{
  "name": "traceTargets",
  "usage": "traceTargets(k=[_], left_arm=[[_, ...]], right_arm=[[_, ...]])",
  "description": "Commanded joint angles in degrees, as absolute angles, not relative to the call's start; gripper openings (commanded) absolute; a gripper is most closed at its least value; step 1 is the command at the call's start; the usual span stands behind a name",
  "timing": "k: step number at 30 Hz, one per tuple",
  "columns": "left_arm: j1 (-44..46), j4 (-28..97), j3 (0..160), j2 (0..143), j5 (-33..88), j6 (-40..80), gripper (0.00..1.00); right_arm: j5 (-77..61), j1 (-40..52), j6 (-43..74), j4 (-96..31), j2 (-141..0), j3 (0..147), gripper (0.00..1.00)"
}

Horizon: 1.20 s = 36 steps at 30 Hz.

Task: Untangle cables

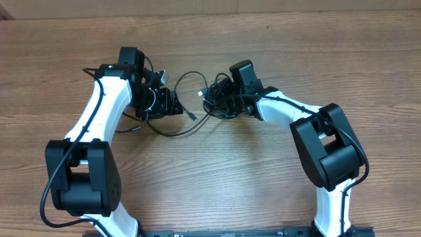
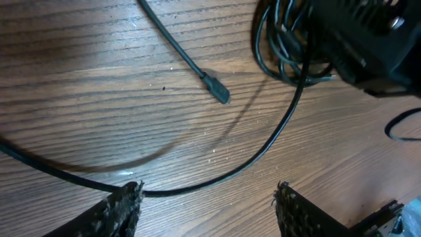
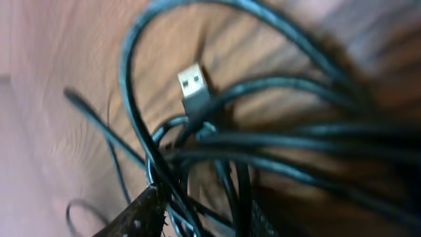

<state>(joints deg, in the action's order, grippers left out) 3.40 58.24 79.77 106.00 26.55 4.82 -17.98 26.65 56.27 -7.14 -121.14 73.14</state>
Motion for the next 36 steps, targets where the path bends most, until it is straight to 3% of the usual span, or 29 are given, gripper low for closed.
traceTargets(k=[1, 12, 18, 23, 30, 36], left_arm=[[3.6, 58.2, 80.8, 106.6, 25.5, 2.5, 0.66], [3.6, 54.3, 80.8, 106.6, 23.4, 2.8, 0.68], [3.3, 47.5, 80.8, 106.6, 23.3, 6.1, 0.69], [3.3, 43.4, 80.8, 106.6, 16.8, 11.1, 0.69], [3.4, 43.2, 80.4, 106.6, 11.5, 12.0, 0.69], [3.4, 40.9, 77.5, 106.6, 11.4, 12.0, 0.7]], right_arm=[[-25.7, 27.0, 55.0, -9.5, -122.0, 72.9, 0.39], [-28.6, 29.6, 50.2, -22.6, -121.9, 72.9, 0.39], [-29.0, 30.9, 47.6, -25.1, -121.1, 73.3, 0.34], [-24.9, 30.9, 43.5, -32.4, -118.3, 77.6, 0.36], [-16.2, 30.6, 40.2, -39.2, -116.7, 83.9, 0.47], [-6.0, 30.3, 40.2, -36.3, -116.7, 83.9, 0.66]])
